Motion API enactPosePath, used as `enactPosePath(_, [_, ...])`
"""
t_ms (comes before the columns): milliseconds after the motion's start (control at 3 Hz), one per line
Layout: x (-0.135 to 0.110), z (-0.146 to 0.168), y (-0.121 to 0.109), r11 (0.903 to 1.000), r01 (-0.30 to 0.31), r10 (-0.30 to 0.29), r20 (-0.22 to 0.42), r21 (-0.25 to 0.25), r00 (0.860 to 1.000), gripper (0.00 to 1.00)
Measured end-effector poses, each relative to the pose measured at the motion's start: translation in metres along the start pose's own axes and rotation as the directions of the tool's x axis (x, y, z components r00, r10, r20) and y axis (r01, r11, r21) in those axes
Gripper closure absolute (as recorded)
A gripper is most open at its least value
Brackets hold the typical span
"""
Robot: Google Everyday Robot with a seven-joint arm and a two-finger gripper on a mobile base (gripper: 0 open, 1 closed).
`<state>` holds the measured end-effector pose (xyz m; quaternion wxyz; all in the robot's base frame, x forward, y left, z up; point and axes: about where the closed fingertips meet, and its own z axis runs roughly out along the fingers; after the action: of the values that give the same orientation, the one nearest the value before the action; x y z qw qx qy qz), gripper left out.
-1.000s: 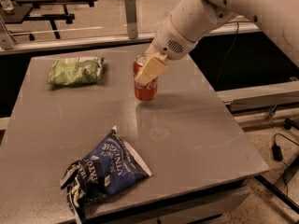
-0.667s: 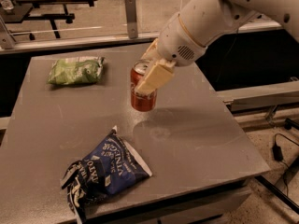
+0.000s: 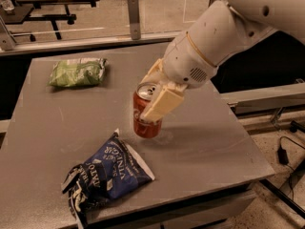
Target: Move coke can near blue chip bag
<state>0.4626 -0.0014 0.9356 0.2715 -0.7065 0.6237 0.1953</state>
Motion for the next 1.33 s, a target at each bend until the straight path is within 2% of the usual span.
enactPosePath(333, [0.006,0.009,0.012,0.9993,-0.002,0.002,-0.006,-0.037,1.000,1.00])
enactPosePath(667, [0.011,0.018,0.022,0.9974,-0.004,0.003,-0.009,-0.071,1.000,0.77])
enactPosePath(1000, [0.014,0.023,0.029,0.9960,-0.001,0.000,-0.012,-0.089,1.000,0.44])
enactPosePath(1333, [0.014,0.025,0.032,0.9957,0.003,-0.004,-0.013,-0.092,1.000,0.22])
